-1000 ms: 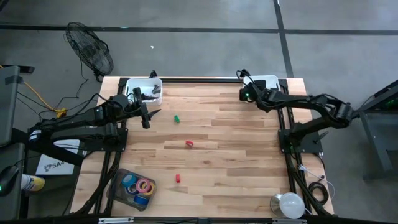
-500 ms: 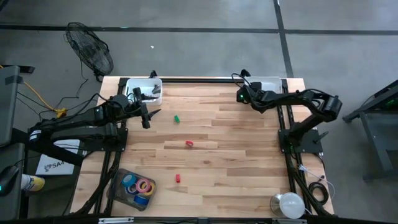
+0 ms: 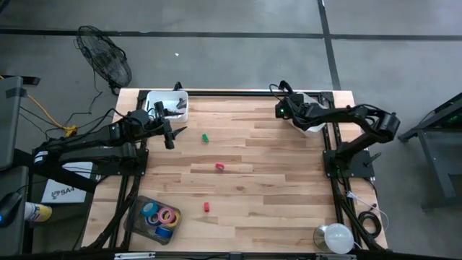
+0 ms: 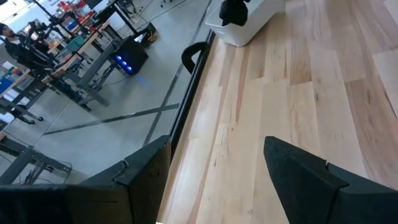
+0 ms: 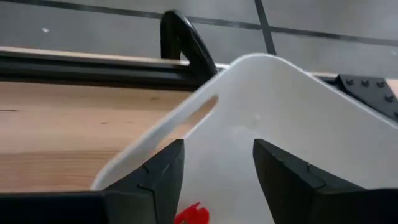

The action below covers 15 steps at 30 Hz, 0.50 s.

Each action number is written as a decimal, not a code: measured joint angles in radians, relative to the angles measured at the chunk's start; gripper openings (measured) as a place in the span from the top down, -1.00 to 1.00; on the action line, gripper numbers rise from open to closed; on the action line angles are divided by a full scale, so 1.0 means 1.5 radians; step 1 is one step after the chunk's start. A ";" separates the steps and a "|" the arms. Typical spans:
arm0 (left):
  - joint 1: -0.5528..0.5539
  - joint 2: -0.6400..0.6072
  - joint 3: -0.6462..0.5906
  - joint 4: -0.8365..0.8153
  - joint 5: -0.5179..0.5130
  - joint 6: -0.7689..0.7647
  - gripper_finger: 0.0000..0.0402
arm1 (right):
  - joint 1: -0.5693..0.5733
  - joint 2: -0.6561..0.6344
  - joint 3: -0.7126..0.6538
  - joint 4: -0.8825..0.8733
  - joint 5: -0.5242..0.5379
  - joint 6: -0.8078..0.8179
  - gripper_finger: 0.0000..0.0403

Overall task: Pick and place Stapler, Stapler remover, tape
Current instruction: Put the green stapler into the right white bin

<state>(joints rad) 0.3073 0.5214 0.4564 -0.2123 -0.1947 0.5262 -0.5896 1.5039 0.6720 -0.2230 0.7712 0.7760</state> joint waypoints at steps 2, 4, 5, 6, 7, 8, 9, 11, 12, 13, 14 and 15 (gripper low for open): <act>0.000 0.000 0.000 0.000 0.000 0.000 -0.27 | 0.000 -0.010 0.000 0.000 0.000 -0.015 0.08; 0.000 0.000 0.000 0.000 0.000 0.000 -0.27 | 0.000 -0.026 0.000 0.000 -0.002 -0.025 0.09; 0.000 0.000 0.000 0.000 0.000 0.000 -0.27 | 0.000 -0.034 0.000 0.000 -0.002 -0.029 0.09; 0.000 0.000 0.000 0.000 0.000 0.000 -0.27 | 0.000 -0.042 0.000 -0.001 -0.002 -0.029 0.09; 0.000 0.000 0.000 0.000 0.000 0.000 -0.27 | 0.000 -0.051 0.000 -0.001 -0.002 -0.029 0.09; 0.000 0.000 0.000 0.000 0.000 0.000 -0.27 | 0.000 -0.060 0.000 -0.002 -0.002 -0.034 0.09; 0.000 0.000 0.000 0.000 0.000 0.000 -0.27 | 0.000 -0.070 0.000 -0.002 -0.002 -0.042 0.09; 0.000 0.000 0.000 0.000 0.000 0.000 -0.27 | 0.000 -0.091 0.000 -0.002 -0.006 -0.052 0.09; 0.000 0.000 0.000 0.000 0.000 0.000 -0.27 | 0.000 -0.101 0.000 -0.002 -0.011 -0.054 0.09; 0.000 0.000 0.000 0.000 0.000 0.000 -0.27 | 0.001 -0.111 0.000 -0.002 -0.019 -0.058 0.09; 0.000 0.000 0.000 0.000 0.000 0.000 -0.27 | 0.001 -0.120 0.000 -0.001 -0.029 -0.065 0.09; 0.000 0.000 0.000 0.000 0.000 0.000 -0.27 | 0.001 -0.129 0.000 0.002 -0.041 -0.071 0.09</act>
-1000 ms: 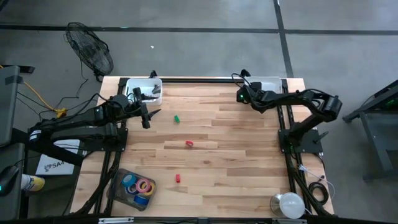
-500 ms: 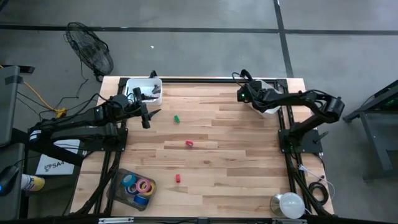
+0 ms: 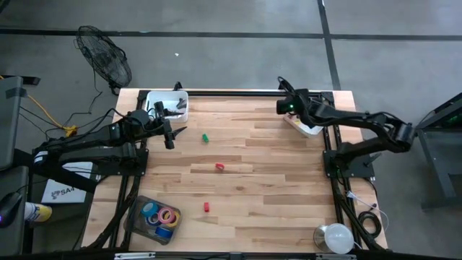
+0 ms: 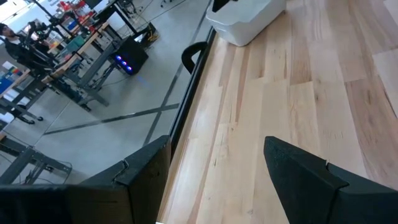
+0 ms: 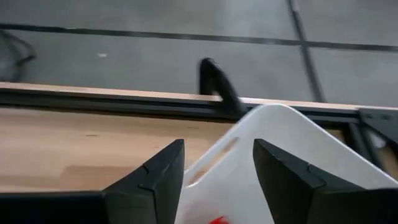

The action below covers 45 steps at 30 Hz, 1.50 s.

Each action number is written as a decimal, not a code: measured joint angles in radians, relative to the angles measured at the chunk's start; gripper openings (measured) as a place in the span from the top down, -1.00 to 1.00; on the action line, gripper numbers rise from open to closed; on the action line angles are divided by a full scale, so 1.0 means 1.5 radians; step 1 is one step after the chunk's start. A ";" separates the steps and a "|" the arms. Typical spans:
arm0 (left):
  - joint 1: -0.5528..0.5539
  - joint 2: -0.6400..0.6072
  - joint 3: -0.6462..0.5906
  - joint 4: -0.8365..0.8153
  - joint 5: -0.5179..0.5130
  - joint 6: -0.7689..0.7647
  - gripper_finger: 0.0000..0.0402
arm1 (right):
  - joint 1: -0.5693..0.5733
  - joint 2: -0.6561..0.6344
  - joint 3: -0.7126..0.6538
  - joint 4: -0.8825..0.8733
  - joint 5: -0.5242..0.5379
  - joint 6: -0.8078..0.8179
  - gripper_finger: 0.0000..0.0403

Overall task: Pick and place Stapler, Stapler remover, tape
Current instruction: Put the green stapler into the right white bin

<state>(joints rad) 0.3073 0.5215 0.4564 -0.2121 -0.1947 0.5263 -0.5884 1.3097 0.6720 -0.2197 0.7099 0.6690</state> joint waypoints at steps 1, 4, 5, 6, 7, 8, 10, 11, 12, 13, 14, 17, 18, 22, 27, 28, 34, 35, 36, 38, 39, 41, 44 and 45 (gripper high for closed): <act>0.000 0.000 0.000 0.000 0.000 0.000 -0.27 | 0.000 -0.009 0.000 0.004 -0.014 -0.007 0.09; 0.000 0.000 0.000 0.000 0.000 0.000 -0.27 | 0.003 -0.028 0.000 0.012 -0.053 -0.037 0.09; 0.000 0.000 0.000 0.000 0.000 0.000 -0.27 | 0.006 -0.032 0.000 0.016 -0.059 -0.049 0.09; 0.000 0.000 0.000 0.000 0.000 0.000 -0.27 | 0.011 -0.037 0.000 0.024 -0.064 -0.063 0.09; 0.000 0.000 0.000 0.000 0.000 0.000 -0.27 | 0.017 -0.041 0.000 0.034 -0.069 -0.079 0.09; 0.000 0.000 0.000 0.000 0.000 0.000 -0.27 | 0.024 -0.043 0.000 0.045 -0.079 -0.095 0.09; 0.000 0.000 0.000 0.000 0.000 0.000 -0.27 | 0.041 -0.042 0.000 0.071 -0.100 -0.124 0.09; 0.000 0.000 0.000 0.000 0.000 0.000 -0.27 | 0.051 -0.042 0.000 0.084 -0.112 -0.137 0.09; 0.000 0.000 0.000 0.000 0.000 0.000 -0.27 | 0.061 -0.042 0.000 0.097 -0.119 -0.149 0.09; 0.000 0.000 0.000 0.000 0.000 0.000 -0.27 | 0.072 -0.042 0.000 0.108 -0.124 -0.158 0.09; 0.000 0.000 0.000 0.000 0.000 0.000 -0.27 | 0.083 -0.042 0.000 0.116 -0.127 -0.167 0.09; 0.000 0.000 0.000 0.000 0.000 0.000 -0.27 | 0.113 -0.042 0.000 0.126 -0.136 -0.185 0.09; 0.000 0.000 0.000 0.000 0.000 0.000 -0.27 | 0.124 -0.042 0.000 0.126 -0.140 -0.188 0.09; 0.000 0.000 0.000 0.000 0.000 0.000 -0.27 | 0.168 -0.044 0.000 0.114 -0.173 -0.209 0.09; 0.000 0.000 0.000 0.000 0.000 0.000 -0.27 | 0.244 -0.071 0.000 0.079 -0.157 -0.242 0.09; 0.000 0.000 0.000 0.000 0.000 0.000 -0.27 | 0.260 -0.078 0.000 0.071 -0.141 -0.243 0.09; 0.000 0.000 0.000 0.000 0.000 0.000 -0.27 | 0.367 -0.093 0.000 0.004 -0.021 -0.190 0.09; 0.000 0.000 0.000 0.000 0.000 0.000 -0.27 | 0.385 -0.090 0.000 -0.009 0.000 -0.179 0.09; 0.000 0.000 0.000 0.000 0.000 0.000 -0.27 | 0.403 -0.087 0.000 -0.021 0.018 -0.168 0.09; 0.000 0.000 0.000 0.000 0.000 0.000 -0.27 | 0.435 -0.083 0.000 -0.039 0.050 -0.143 0.09; 0.000 0.000 0.000 0.000 0.000 0.000 -0.27 | 0.449 -0.083 0.000 -0.045 0.060 -0.132 0.09; 0.000 0.000 0.000 0.000 0.000 0.000 -0.27 | 0.476 -0.083 0.000 -0.047 0.068 -0.121 0.09; 0.000 0.000 0.000 0.000 0.000 0.000 -0.27 | 0.512 -0.083 0.000 -0.048 0.064 -0.123 0.09; 0.000 0.000 0.000 0.000 0.000 0.000 -0.27 | 0.522 -0.083 0.000 -0.048 0.060 -0.128 0.09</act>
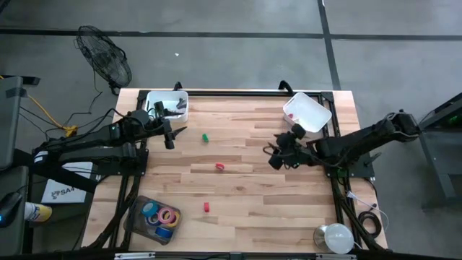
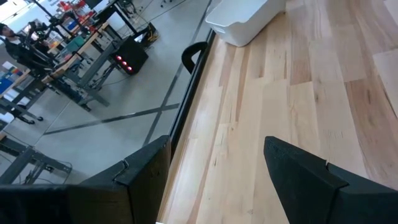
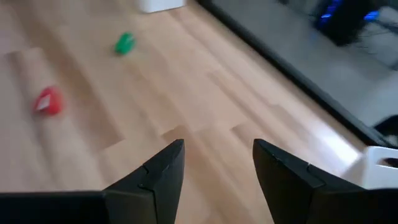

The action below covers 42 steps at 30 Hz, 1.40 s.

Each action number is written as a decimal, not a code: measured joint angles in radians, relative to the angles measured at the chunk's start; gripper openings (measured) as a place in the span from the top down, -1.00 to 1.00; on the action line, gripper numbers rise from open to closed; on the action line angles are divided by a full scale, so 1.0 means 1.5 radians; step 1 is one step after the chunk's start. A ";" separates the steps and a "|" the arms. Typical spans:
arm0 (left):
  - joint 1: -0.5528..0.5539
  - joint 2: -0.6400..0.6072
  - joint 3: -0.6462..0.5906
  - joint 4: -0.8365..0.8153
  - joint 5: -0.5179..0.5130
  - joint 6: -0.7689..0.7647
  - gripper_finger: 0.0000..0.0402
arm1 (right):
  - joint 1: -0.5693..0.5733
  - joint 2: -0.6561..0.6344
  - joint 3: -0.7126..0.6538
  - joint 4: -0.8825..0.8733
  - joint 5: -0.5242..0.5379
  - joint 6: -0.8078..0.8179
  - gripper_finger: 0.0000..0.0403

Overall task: Pick and place Stapler, Stapler remover, tape
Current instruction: Put the green stapler into the right white bin

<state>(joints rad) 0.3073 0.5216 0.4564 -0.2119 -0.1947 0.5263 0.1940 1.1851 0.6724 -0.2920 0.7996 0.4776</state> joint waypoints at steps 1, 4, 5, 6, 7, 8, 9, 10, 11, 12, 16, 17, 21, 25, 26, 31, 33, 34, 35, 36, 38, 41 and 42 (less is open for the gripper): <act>0.000 0.000 0.000 0.000 0.000 0.000 -0.27 | 0.009 0.000 0.000 0.000 -0.010 -0.003 0.09; 0.000 0.000 0.000 0.000 0.000 0.000 -0.27 | 0.029 0.000 0.000 0.002 -0.041 -0.006 0.09; 0.000 0.000 0.000 0.000 0.000 0.000 -0.27 | 0.034 0.000 0.000 0.003 -0.051 -0.007 0.09; 0.000 0.000 0.000 0.000 0.000 0.000 -0.27 | 0.039 0.000 0.000 0.003 -0.057 -0.007 0.09; 0.000 0.000 0.000 0.000 0.000 0.000 -0.27 | 0.044 0.000 0.000 0.003 -0.065 -0.006 0.09; 0.000 0.000 0.000 0.000 0.000 0.000 -0.27 | 0.048 0.000 0.000 0.002 -0.071 -0.005 0.09; 0.000 0.000 0.000 0.000 0.000 0.000 -0.27 | 0.053 0.000 0.000 0.002 -0.076 -0.005 0.09; 0.000 0.000 0.000 0.000 0.000 0.000 -0.27 | 0.058 0.000 0.000 0.003 -0.080 -0.005 0.09; 0.000 0.000 0.000 0.003 0.000 0.000 -0.27 | 0.063 0.000 0.000 0.002 -0.081 -0.005 0.09; 0.000 0.000 0.000 0.009 0.000 0.000 -0.27 | 0.068 0.000 0.000 0.002 -0.081 -0.005 0.09; 0.000 0.000 0.000 0.024 0.002 -0.010 -0.27 | 0.084 0.000 0.000 0.003 -0.069 -0.008 0.09; 0.000 0.000 0.000 0.020 0.005 -0.016 -0.27 | 0.086 0.000 0.000 0.002 -0.066 -0.008 0.09; 0.000 0.004 0.000 0.005 0.015 -0.025 -0.27 | 0.087 0.000 0.000 0.000 -0.065 -0.009 0.09; 0.000 0.016 0.000 -0.038 0.023 -0.034 -0.27 | 0.086 0.000 0.000 -0.003 -0.073 -0.010 0.09; 0.000 0.019 0.000 -0.046 0.021 -0.041 -0.27 | 0.086 0.000 0.000 -0.003 -0.073 -0.012 0.09; 0.000 0.048 0.000 -0.061 0.002 -0.127 -0.27 | 0.086 0.000 0.000 -0.003 -0.076 -0.038 0.09; 0.000 0.067 0.000 -0.064 0.038 -0.141 -0.27 | 0.086 0.000 0.000 -0.002 -0.076 -0.042 0.09; 0.000 0.081 0.000 -0.064 0.070 -0.138 -0.27 | 0.085 0.000 0.000 -0.002 -0.076 -0.046 0.09; 0.000 0.097 0.000 -0.062 0.103 -0.128 -0.27 | 0.085 0.000 0.000 -0.002 -0.076 -0.049 0.09; -0.001 0.116 0.000 -0.061 0.131 -0.114 -0.27 | 0.085 0.000 0.000 -0.002 -0.076 -0.051 0.09; -0.001 0.153 0.000 -0.060 0.175 -0.072 -0.27 | 0.085 0.000 0.000 -0.002 -0.077 -0.057 0.09; 0.000 0.217 0.000 -0.061 0.213 -0.005 -0.27 | 0.085 0.000 0.000 -0.002 -0.077 -0.057 0.09; 0.000 0.239 0.001 -0.059 0.227 0.012 -0.27 | 0.085 0.000 0.000 -0.002 -0.079 -0.057 0.09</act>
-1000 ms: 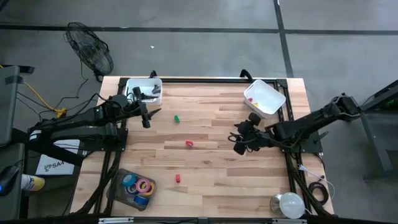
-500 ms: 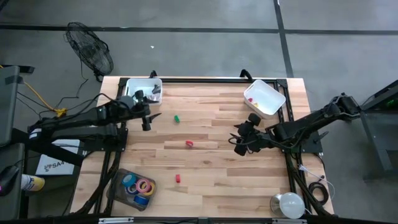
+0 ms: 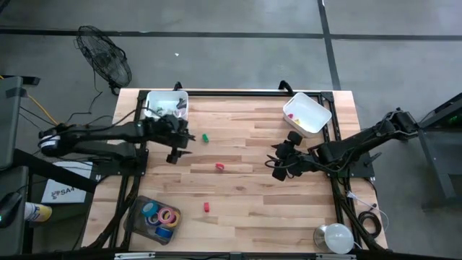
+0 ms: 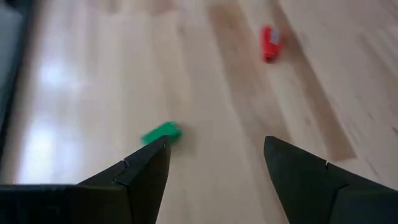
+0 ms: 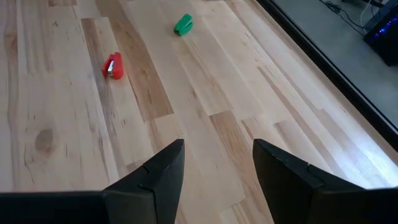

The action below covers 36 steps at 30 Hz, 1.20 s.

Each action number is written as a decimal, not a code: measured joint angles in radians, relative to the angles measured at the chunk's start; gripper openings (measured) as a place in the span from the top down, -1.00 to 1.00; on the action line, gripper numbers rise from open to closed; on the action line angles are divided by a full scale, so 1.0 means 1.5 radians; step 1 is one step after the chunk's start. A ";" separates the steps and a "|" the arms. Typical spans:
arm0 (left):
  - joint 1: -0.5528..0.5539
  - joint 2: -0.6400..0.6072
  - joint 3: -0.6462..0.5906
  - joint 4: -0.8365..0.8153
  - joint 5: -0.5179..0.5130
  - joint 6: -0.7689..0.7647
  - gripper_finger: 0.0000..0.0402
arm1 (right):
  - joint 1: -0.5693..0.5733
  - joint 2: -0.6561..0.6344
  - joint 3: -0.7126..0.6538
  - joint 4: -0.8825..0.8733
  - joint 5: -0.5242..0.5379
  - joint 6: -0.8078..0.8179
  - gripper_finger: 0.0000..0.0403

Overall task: Pick and place Stapler, Stapler remover, tape
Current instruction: Put the green stapler into the right white bin

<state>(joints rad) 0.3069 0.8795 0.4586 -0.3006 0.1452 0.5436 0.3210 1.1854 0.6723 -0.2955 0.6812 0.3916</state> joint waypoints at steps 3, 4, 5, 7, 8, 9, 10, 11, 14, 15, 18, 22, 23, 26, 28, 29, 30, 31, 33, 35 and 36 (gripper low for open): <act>0.000 0.071 0.023 -0.001 0.039 0.032 -0.27 | 0.000 0.000 0.000 0.000 -0.003 0.000 0.09; 0.000 0.094 0.034 -0.005 0.043 0.048 -0.27 | 0.000 0.000 0.000 0.000 -0.003 0.000 0.09; 0.000 0.115 0.047 -0.010 0.047 0.069 -0.27 | 0.000 0.000 0.000 0.000 -0.003 0.000 0.09; 0.000 0.157 0.074 -0.029 0.047 0.126 -0.27 | 0.000 0.000 0.000 0.000 -0.003 0.000 0.09; 0.000 0.176 0.091 -0.047 0.046 0.157 -0.27 | 0.000 0.000 0.000 0.000 -0.004 0.000 0.09; 0.000 0.195 0.108 -0.065 0.043 0.187 -0.27 | 0.000 0.000 0.000 0.000 -0.005 0.000 0.09; 0.000 0.212 0.127 -0.083 0.039 0.215 -0.27 | 0.000 0.000 0.000 0.000 -0.007 0.000 0.09; 0.000 0.230 0.148 -0.101 0.037 0.238 -0.27 | 0.000 0.000 0.000 0.000 -0.011 0.000 0.09; 0.000 0.287 0.220 -0.176 0.034 0.289 -0.27 | 0.000 0.000 0.000 0.000 -0.026 0.000 0.09; 0.000 0.307 0.247 -0.202 0.026 0.302 -0.27 | 0.000 0.000 0.000 0.000 -0.028 0.000 0.09; 0.000 0.366 0.322 -0.267 -0.008 0.349 -0.27 | 0.000 0.000 0.000 0.000 -0.028 0.000 0.09; 0.000 0.438 0.389 -0.323 -0.072 0.421 -0.27 | 0.000 0.000 0.000 0.000 -0.028 0.000 0.09; 0.000 0.452 0.397 -0.328 -0.091 0.439 -0.27 | 0.000 0.000 0.000 0.000 -0.030 0.000 0.09; 0.000 0.489 0.411 -0.327 -0.143 0.495 -0.27 | 0.000 0.000 0.000 0.000 -0.042 0.000 0.09; 0.000 0.512 0.413 -0.332 -0.178 0.520 -0.27 | 0.000 0.000 0.000 0.000 -0.052 -0.002 0.09; 0.000 0.522 0.415 -0.330 -0.196 0.528 -0.27 | 0.000 0.000 0.000 0.000 -0.057 -0.003 0.09; 0.000 0.529 0.415 -0.328 -0.208 0.534 -0.27 | 0.000 0.000 0.000 0.000 -0.060 -0.005 0.09; 0.000 0.534 0.415 -0.329 -0.213 0.542 -0.27 | 0.000 0.000 0.000 0.000 -0.062 -0.005 0.09; 0.000 0.546 0.416 -0.318 -0.214 0.554 -0.27 | 0.001 0.000 0.000 -0.002 -0.062 -0.005 0.09; 0.000 0.555 0.416 -0.311 -0.217 0.561 -0.27 | 0.000 0.000 0.000 -0.002 -0.062 -0.006 0.09; 0.000 0.557 0.416 -0.302 -0.224 0.565 -0.27 | 0.000 0.000 0.000 -0.002 -0.061 -0.007 0.09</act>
<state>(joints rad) 0.3070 1.7154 1.0824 -0.7541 -0.1905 1.3906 0.3214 1.1858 0.6720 -0.2993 0.5903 0.3805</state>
